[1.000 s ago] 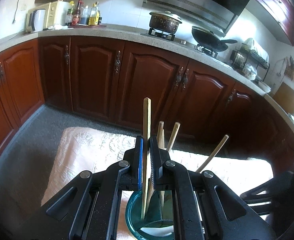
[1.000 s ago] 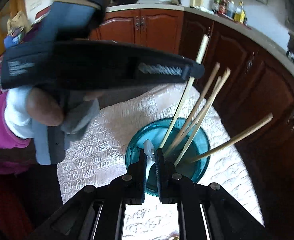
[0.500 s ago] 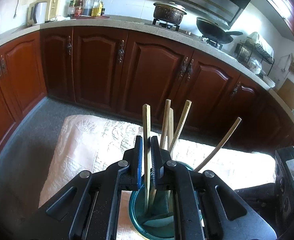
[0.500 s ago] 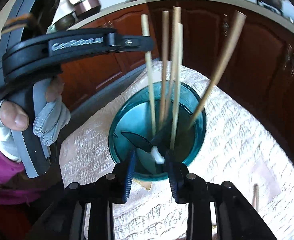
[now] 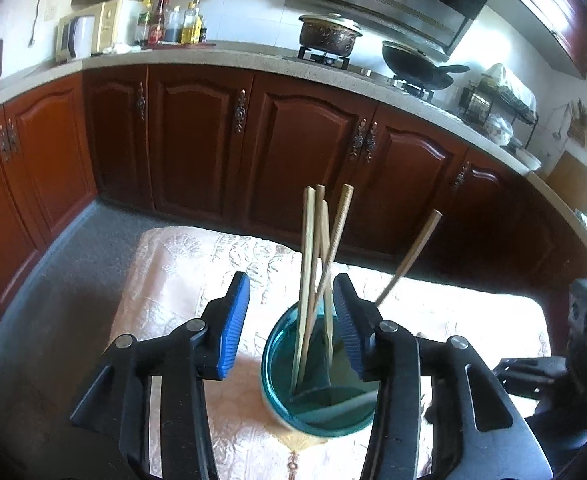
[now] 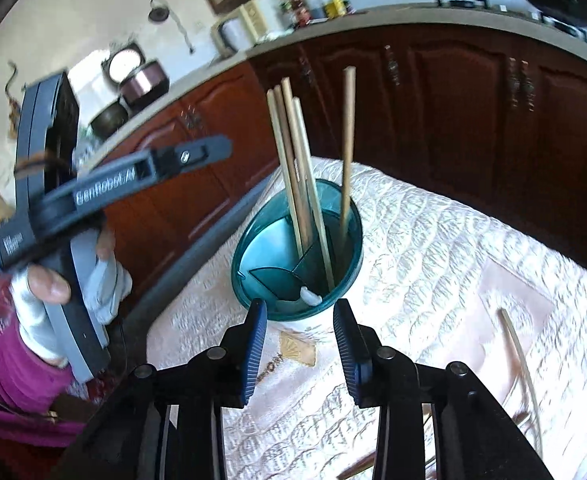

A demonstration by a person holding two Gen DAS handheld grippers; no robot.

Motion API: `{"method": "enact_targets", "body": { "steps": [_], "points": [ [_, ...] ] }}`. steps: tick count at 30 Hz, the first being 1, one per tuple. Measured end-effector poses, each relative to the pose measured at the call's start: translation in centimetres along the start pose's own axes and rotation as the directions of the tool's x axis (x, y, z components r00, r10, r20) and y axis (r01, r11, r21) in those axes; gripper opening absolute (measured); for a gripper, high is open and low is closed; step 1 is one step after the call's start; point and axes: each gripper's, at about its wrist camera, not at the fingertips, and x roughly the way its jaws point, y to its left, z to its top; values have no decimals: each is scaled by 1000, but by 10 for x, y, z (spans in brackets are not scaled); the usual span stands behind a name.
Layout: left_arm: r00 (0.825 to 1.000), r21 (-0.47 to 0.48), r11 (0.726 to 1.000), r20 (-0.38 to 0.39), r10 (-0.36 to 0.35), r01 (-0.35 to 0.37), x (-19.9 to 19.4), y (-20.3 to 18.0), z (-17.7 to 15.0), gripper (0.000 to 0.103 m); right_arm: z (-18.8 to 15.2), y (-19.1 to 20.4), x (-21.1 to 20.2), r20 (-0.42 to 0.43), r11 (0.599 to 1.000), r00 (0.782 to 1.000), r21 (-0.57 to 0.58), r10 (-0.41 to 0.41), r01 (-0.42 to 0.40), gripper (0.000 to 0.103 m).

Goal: Organize utensils
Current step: 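Move both open tools back down to the forks on the cloth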

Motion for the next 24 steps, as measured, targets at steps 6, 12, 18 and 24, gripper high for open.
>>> {"method": "enact_targets", "body": {
  "steps": [6,12,18,24],
  "points": [
    [1000,88,996,24,20,-22,-19,-22,-19,44,-20,0,-20,77,989,996,146,-46,34,33],
    [1000,135,991,30,6,-10,-35,-41,-39,46,-36,8,-43,122,974,978,171,-171,149,34],
    [1000,169,985,10,-23,21,-42,-64,-58,48,-56,4,-67,149,952,959,227,-240,204,45],
    [999,202,978,-23,-50,53,-42,-87,-74,50,-77,2,-88,160,932,936,242,-313,270,45]
  ]
}}
